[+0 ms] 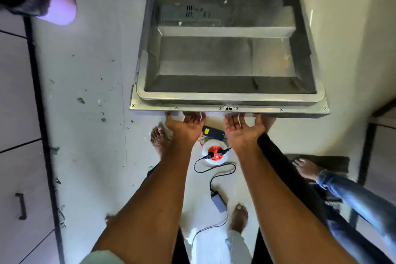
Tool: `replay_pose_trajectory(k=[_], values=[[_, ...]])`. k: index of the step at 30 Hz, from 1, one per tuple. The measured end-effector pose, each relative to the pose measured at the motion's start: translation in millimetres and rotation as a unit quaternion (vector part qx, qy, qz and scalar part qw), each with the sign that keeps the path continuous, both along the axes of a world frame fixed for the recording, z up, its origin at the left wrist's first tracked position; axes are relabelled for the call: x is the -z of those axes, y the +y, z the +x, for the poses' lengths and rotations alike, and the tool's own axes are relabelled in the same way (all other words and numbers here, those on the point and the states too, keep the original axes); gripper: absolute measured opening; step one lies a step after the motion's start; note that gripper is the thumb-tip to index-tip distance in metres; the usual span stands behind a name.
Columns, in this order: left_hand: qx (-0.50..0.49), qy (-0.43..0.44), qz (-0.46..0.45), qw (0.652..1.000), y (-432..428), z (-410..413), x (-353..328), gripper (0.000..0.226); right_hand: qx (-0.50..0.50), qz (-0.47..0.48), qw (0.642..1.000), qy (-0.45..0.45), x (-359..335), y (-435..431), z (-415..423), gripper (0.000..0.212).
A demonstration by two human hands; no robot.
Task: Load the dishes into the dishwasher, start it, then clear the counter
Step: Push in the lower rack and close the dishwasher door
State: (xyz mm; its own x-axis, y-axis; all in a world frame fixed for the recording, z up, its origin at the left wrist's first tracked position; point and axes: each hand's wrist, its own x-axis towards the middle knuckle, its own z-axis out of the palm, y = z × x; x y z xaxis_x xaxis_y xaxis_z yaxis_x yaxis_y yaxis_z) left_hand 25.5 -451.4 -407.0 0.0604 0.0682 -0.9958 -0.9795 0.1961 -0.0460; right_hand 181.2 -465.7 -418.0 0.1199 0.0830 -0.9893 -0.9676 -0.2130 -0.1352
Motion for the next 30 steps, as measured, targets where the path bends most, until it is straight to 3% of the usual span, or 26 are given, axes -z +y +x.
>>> replay_pose_trajectory(k=[14,21,28,30], values=[[0.026,0.005,0.199,0.980,161,-14,-208,0.065,-0.086,0.215,0.971,-0.065,-212,162,14,0.061],[0.082,0.046,0.342,0.935,273,-15,-275,0.067,-0.097,0.353,0.927,-0.080,-278,276,12,0.052],[0.118,0.094,0.401,0.904,388,4,-334,0.075,-0.096,0.388,0.913,-0.087,-324,396,5,0.053],[0.123,0.100,0.404,0.901,411,10,-344,0.076,-0.097,0.384,0.914,-0.087,-334,421,3,0.045]])
